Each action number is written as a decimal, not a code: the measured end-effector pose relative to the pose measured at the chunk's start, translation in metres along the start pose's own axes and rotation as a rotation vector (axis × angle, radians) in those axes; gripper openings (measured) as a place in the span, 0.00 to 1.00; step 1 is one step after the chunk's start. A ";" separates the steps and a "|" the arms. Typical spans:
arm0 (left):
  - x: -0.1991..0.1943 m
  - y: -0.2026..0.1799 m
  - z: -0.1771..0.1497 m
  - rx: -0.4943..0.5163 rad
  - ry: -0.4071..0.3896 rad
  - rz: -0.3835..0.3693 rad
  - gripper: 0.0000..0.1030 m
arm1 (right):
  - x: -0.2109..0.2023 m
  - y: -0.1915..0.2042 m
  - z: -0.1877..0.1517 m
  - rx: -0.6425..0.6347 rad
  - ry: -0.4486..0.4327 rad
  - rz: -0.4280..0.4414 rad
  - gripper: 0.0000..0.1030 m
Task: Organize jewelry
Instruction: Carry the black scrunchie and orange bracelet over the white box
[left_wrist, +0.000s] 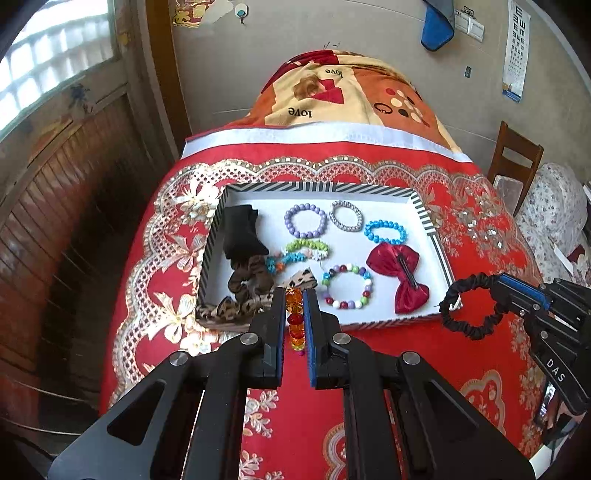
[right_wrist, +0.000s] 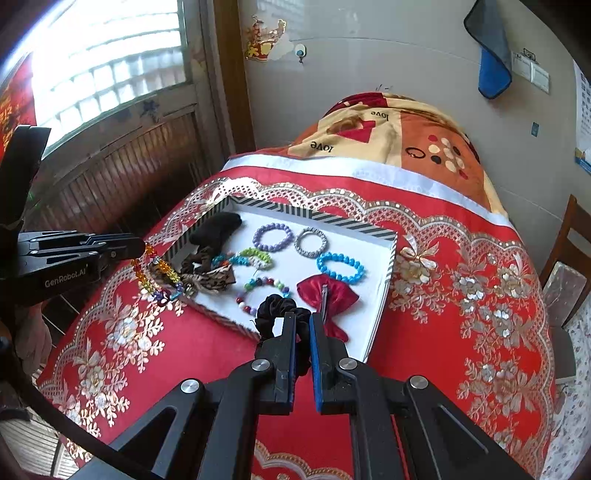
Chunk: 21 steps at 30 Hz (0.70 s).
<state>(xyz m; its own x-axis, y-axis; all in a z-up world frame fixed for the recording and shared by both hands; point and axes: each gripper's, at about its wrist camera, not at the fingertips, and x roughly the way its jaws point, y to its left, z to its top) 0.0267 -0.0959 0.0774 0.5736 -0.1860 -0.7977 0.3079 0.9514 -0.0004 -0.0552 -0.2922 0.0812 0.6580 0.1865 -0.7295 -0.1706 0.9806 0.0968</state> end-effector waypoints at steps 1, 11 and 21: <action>0.001 -0.001 0.002 0.001 0.000 0.000 0.08 | 0.001 -0.001 0.002 0.000 0.000 0.000 0.06; 0.016 0.000 0.021 0.003 0.010 0.009 0.08 | 0.020 -0.019 0.026 0.003 0.007 -0.004 0.06; 0.037 -0.006 0.039 0.022 0.026 0.015 0.08 | 0.049 -0.039 0.044 0.023 0.035 -0.002 0.06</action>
<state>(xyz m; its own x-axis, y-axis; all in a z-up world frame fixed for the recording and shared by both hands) 0.0751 -0.1182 0.0713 0.5582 -0.1653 -0.8131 0.3166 0.9482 0.0245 0.0164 -0.3190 0.0717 0.6319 0.1831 -0.7532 -0.1524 0.9821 0.1109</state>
